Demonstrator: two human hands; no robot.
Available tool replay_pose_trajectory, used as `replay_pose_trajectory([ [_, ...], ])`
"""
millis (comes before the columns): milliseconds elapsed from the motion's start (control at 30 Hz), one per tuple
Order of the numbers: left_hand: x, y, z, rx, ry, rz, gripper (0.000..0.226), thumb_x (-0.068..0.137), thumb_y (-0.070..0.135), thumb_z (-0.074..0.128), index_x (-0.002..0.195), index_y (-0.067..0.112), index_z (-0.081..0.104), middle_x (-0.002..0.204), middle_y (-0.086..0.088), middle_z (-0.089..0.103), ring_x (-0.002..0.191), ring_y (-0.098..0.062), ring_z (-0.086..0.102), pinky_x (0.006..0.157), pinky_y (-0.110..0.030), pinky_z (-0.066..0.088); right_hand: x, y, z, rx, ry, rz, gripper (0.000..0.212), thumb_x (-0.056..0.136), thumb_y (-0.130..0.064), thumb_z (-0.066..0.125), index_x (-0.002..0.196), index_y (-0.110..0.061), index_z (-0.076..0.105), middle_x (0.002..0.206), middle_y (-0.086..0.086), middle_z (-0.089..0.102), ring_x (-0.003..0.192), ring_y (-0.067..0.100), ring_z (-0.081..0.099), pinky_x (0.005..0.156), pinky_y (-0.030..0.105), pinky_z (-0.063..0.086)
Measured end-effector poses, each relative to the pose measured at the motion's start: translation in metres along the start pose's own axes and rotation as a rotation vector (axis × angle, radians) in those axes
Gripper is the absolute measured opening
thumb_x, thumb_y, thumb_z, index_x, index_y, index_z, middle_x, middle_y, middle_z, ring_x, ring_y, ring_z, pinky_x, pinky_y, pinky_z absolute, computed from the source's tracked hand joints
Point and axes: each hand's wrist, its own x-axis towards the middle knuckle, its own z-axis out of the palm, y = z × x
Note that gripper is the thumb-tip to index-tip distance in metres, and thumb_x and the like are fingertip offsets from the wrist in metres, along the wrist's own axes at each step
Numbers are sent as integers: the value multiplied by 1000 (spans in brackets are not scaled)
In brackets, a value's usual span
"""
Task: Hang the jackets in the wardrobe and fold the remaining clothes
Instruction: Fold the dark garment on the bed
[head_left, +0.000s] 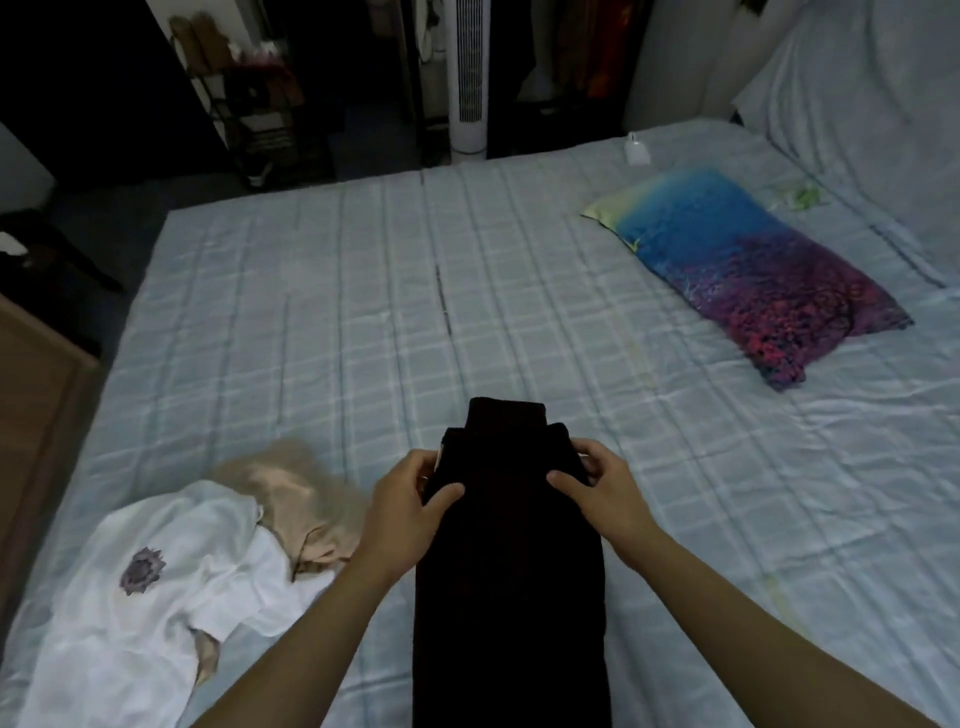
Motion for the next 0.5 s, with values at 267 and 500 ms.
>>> replay_pose_trajectory([
  [267, 103, -97, 77, 246, 144, -7, 46, 98, 26, 58, 140, 15, 46, 138, -3, 47, 126, -17, 46, 108, -31, 38, 131, 76, 24, -518, 80, -100, 57, 86, -26, 74, 137, -16, 49, 134, 3, 53, 123, 15, 48, 105, 27, 36],
  [500, 119, -195, 146, 708, -49, 70, 66, 100, 53, 13, 157, 20, 17, 166, -4, 6, 154, -23, 2, 123, -48, 17, 145, 200, 71, -1040, 18, -244, 73, 99, -60, 26, 157, -30, -7, 166, -1, -10, 153, 21, -2, 123, 43, 17],
])
